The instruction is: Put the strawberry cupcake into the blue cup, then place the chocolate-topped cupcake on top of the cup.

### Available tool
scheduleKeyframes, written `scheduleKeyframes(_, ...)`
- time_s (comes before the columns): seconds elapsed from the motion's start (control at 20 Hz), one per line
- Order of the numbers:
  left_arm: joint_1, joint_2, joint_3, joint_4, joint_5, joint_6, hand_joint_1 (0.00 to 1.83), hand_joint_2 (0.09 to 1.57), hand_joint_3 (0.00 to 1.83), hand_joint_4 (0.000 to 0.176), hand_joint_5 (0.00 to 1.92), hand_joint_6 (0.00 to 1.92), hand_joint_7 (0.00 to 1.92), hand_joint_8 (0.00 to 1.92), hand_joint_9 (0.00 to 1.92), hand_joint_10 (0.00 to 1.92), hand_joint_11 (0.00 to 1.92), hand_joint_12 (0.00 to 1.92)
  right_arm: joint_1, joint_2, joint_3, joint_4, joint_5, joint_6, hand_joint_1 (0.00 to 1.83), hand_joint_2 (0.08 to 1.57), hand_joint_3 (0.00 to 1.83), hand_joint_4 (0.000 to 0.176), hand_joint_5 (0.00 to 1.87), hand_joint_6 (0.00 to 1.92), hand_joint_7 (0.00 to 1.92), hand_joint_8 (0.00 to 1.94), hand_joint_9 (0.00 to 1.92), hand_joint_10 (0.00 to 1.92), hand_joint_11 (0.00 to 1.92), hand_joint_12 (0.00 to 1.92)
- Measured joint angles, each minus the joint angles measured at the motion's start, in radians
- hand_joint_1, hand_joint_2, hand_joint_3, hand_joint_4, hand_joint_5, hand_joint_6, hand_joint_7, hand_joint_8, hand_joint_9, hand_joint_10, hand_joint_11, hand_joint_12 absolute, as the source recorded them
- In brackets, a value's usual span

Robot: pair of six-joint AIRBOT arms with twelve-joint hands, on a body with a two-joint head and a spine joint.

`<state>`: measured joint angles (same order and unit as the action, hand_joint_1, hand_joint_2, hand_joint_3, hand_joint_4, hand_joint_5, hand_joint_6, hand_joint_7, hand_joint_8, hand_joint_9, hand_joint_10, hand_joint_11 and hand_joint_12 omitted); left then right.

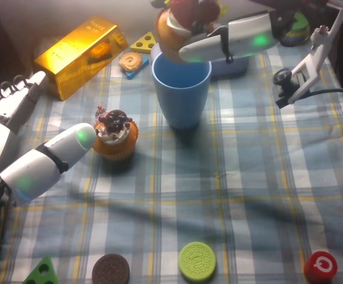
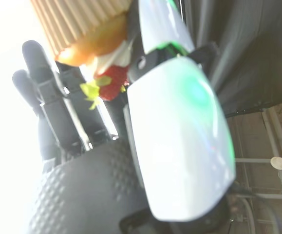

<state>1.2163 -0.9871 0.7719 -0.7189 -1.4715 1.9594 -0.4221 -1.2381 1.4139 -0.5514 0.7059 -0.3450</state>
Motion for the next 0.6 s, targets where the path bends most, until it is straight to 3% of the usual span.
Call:
scheduleKeyframes(0.05,0.0,0.0,0.0,0.0,-0.001,0.0,0.0,0.95,0.01,0.06,0.09,0.0,0.1,0.0,0.04,0.0,0.0,0.0,-0.004,-0.003,0.0,-0.007,-0.001,0.0,0.44,1.18,0.0,0.0,0.79,0.0,0.88,0.03,0.6,0.74,0.32,1.6)
scheduleKeyframes(0.2,0.0,0.0,0.0,0.0,-0.001,0.0,0.0,0.95,0.0,0.066,0.07,0.0,0.09,0.0,0.03,0.0,0.0,0.0,-0.007,-0.007,0.0,-0.018,-0.001,0.0,0.4,1.14,0.0,0.0,0.77,0.0,0.77,0.0,0.63,0.38,0.28,1.43)
scheduleKeyframes(0.3,0.0,0.0,0.0,0.0,-0.001,0.0,0.0,0.95,0.0,0.047,0.09,0.01,0.1,0.01,0.06,0.01,0.0,0.0,-0.007,-0.007,0.001,-0.016,-0.001,0.0,0.44,1.19,0.0,0.0,0.78,0.0,0.8,0.0,0.69,0.29,0.26,1.43)
scheduleKeyframes(0.45,0.0,0.0,0.0,0.0,-0.001,0.0,0.0,0.95,0.0,0.053,0.09,0.01,0.11,0.01,0.05,0.01,0.0,0.0,-0.007,-0.007,0.001,-0.018,-0.006,0.0,0.45,1.17,0.0,0.0,0.77,0.0,0.75,0.0,0.68,0.06,0.14,1.35)
scheduleKeyframes(0.55,0.0,0.0,0.0,0.001,-0.001,0.0,0.0,0.97,0.01,0.038,0.1,0.01,0.1,0.0,0.04,0.0,0.0,0.0,-0.007,-0.007,0.001,-0.019,-0.008,0.0,0.48,1.12,0.0,0.0,0.77,0.0,0.75,0.0,0.69,0.03,0.12,1.37)
scheduleKeyframes(0.6,0.0,0.0,0.0,0.001,-0.001,0.0,0.0,0.96,0.0,0.056,0.09,0.0,0.09,0.0,0.03,0.0,0.0,0.0,-0.007,-0.007,0.001,-0.019,-0.008,0.0,0.5,1.13,0.0,0.0,0.78,0.0,0.74,0.0,0.69,0.02,0.12,1.32)
